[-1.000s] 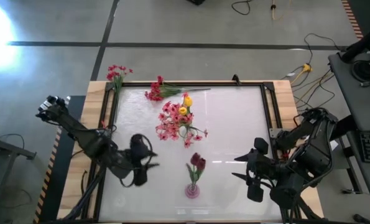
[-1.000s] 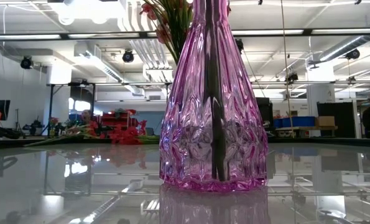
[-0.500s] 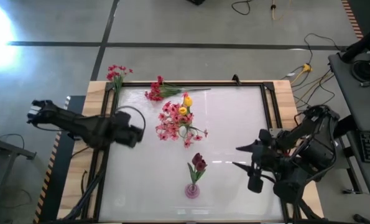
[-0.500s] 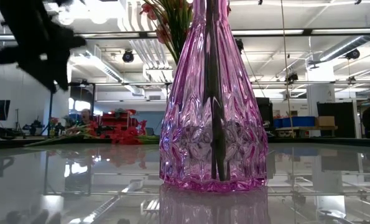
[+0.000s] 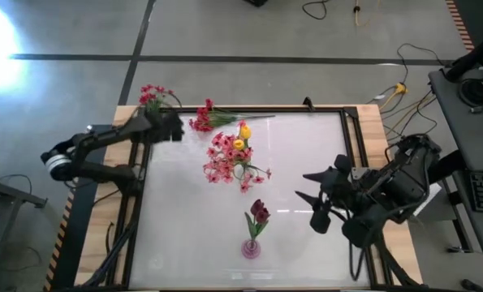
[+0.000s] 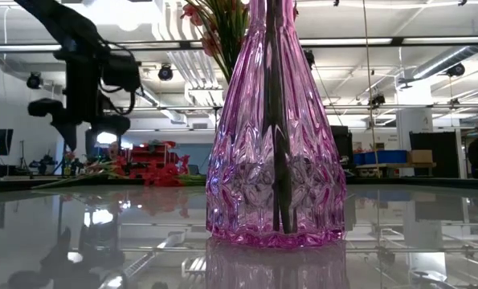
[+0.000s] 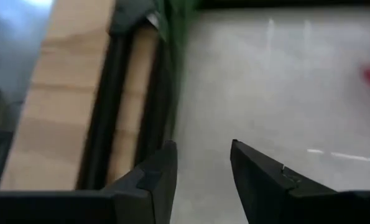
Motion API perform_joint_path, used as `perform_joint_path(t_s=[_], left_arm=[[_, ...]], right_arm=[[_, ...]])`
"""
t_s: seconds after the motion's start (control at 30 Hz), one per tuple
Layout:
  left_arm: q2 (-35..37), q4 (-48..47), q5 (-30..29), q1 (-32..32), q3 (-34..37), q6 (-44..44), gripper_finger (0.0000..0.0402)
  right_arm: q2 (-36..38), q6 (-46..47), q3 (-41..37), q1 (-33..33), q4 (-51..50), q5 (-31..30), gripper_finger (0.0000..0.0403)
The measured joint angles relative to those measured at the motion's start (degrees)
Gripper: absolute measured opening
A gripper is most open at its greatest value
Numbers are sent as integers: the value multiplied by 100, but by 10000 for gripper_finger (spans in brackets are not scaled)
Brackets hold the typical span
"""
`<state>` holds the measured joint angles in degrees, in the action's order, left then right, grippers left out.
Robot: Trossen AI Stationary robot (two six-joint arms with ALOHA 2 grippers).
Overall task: Sort flowers into vase by color
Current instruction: Put the left red flower into the purple vase
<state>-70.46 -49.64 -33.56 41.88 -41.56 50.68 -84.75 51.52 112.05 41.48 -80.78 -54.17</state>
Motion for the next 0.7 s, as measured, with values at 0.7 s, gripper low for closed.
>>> perform_joint_path(t_s=[0.7], left_arm=[[-2389, 23, -523, 439, -1277, -808, 125]], right_arm=[[613, -2775, -669, -3337, 10, 2243, 219]])
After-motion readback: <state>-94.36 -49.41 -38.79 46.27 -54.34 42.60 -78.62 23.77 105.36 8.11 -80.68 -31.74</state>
